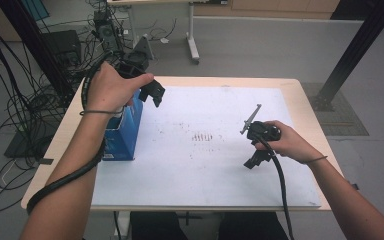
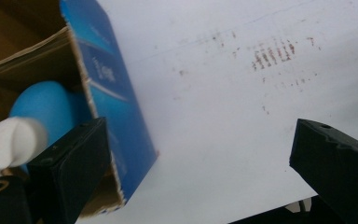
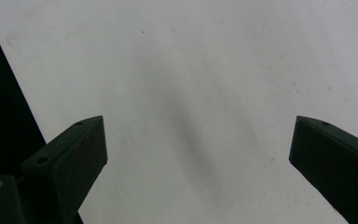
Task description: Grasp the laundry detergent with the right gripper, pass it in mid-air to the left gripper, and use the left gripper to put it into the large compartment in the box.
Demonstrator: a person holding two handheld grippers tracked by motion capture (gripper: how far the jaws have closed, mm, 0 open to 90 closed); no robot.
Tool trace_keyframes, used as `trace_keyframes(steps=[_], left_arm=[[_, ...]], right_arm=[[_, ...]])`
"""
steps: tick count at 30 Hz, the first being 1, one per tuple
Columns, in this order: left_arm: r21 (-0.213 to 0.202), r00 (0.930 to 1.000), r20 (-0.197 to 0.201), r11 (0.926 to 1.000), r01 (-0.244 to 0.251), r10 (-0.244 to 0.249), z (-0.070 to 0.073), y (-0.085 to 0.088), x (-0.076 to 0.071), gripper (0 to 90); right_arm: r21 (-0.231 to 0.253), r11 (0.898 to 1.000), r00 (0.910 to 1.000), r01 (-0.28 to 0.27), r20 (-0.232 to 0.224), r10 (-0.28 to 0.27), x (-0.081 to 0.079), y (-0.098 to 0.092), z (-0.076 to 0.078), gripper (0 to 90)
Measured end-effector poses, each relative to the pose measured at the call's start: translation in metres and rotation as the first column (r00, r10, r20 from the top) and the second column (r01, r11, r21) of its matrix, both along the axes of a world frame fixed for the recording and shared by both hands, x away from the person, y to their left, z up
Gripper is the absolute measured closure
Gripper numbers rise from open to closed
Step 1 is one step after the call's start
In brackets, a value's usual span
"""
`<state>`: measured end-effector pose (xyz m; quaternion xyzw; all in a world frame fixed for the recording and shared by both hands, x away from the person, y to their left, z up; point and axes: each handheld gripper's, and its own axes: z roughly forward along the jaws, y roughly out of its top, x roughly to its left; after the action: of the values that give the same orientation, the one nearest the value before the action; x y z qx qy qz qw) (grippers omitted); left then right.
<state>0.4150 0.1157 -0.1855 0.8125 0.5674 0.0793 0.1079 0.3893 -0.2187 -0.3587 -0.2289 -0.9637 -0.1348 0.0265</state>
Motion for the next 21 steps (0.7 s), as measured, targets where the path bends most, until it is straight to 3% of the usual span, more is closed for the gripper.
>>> trace_keyframes(steps=[4,16,21], left_arm=[[-0.017,0.9997,0.001,0.9996,0.023,-0.023,-0.013,-0.009,0.005,5.8],[-0.047,1.0000,0.002,0.9989,0.009,-0.009,-0.056,-0.022,0.019,6.2],[-0.053,0.9991,-0.033,0.9983,0.024,-0.025,-0.078,-0.031,0.023,6.2]], right_arm=[[-0.004,1.000,1.0000,0.005,0.000,-0.005,-0.001,0.002,0.001,4.2],[-0.002,1.000,1.0000,-0.003,0.009,0.003,-0.002,0.003,0.004,4.2],[0.004,1.000,0.9999,0.002,0.011,-0.002,-0.003,0.001,0.005,4.2]])
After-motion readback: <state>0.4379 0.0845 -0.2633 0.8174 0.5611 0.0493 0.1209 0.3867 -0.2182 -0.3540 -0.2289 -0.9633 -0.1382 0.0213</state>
